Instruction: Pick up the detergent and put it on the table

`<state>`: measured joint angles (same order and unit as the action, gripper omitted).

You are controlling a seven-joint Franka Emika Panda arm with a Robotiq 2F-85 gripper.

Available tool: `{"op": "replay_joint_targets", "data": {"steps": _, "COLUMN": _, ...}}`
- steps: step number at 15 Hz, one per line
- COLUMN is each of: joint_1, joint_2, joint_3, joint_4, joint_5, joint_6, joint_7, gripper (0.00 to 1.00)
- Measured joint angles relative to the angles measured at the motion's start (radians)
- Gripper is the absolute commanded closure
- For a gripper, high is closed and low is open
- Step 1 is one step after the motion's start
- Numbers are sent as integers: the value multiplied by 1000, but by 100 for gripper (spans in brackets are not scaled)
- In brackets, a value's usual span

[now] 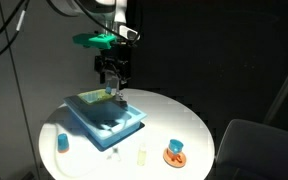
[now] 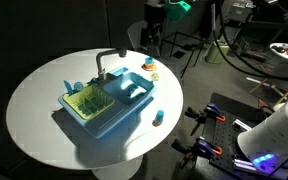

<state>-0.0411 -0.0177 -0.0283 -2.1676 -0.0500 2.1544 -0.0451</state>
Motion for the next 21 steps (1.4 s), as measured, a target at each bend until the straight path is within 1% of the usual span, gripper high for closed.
{"op": "replay_joint_targets", "data": {"steps": 5, "joint_1": 0, "joint_2": -86, "joint_3": 0, "joint_4": -62, "joint_5": 15, "joint_6": 0, "joint_7": 21, "gripper": 0}}
{"op": "replay_joint_targets", "data": {"steps": 10, "joint_1": 0, "joint_2": -144, "joint_3": -2, "joint_4": -93, "joint_5": 43, "joint_6": 0, "joint_7": 24, "gripper": 0}}
{"op": "replay_joint_targets", "data": {"steps": 21, "joint_1": 0, "joint_2": -177, "joint_3": -2, "joint_4": -117, "joint_5": 78, "joint_6": 0, "joint_7": 24, "gripper": 0}}
